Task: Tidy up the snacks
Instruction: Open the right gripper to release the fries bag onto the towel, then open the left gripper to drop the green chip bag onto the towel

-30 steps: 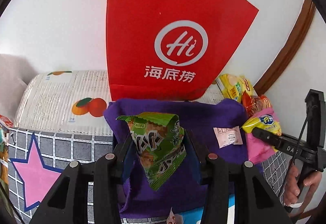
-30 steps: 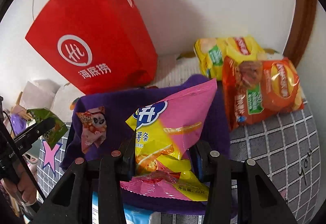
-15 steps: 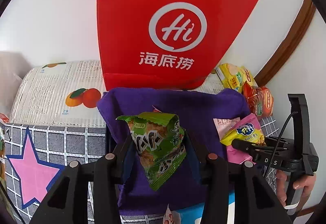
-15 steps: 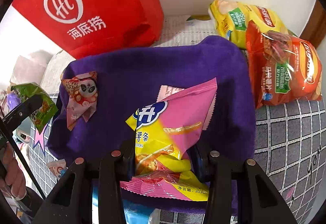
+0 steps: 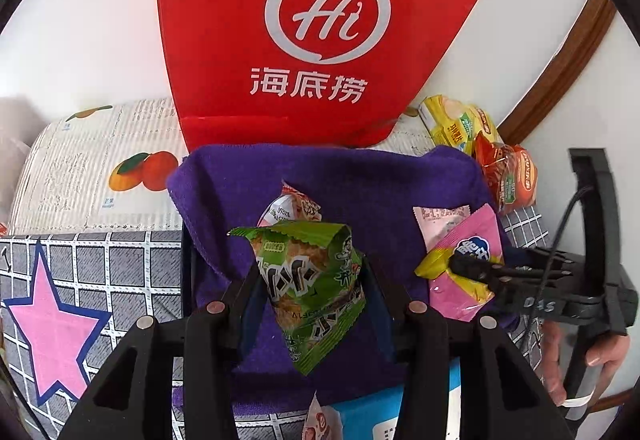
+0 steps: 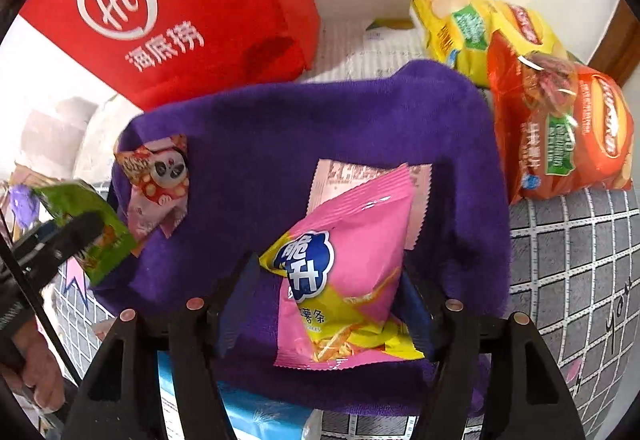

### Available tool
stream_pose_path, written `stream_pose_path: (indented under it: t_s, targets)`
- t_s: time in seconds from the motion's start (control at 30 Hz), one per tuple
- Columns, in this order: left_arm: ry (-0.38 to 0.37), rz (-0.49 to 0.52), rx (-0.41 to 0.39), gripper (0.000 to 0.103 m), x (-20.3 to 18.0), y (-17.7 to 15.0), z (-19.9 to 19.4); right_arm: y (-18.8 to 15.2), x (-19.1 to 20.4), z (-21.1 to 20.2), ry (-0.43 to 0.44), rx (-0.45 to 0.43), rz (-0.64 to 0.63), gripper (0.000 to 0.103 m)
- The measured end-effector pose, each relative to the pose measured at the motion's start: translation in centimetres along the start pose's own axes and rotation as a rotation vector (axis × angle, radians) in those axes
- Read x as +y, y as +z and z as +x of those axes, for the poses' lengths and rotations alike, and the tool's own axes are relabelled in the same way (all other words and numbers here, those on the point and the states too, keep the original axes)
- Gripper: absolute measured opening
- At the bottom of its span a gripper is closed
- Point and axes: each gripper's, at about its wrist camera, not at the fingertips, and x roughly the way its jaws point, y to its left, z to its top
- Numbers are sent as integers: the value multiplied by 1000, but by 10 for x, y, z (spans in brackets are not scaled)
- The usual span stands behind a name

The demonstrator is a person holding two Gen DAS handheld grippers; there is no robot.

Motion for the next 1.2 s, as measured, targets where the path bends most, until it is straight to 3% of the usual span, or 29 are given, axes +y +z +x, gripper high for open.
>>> stream_pose_path:
  t_s: [0.4,1.07,1.2]
  targets:
    - [12,8,61,44,3,-3,13,0,-1,-40,5,-107,25,67]
    - [44,19,114,44,3,-3,23,-2,4,-52,-18,-137,24,67]
    - [47,27,119,56,-1,-3,23,-1,3,-52,-17,-138,25,67]
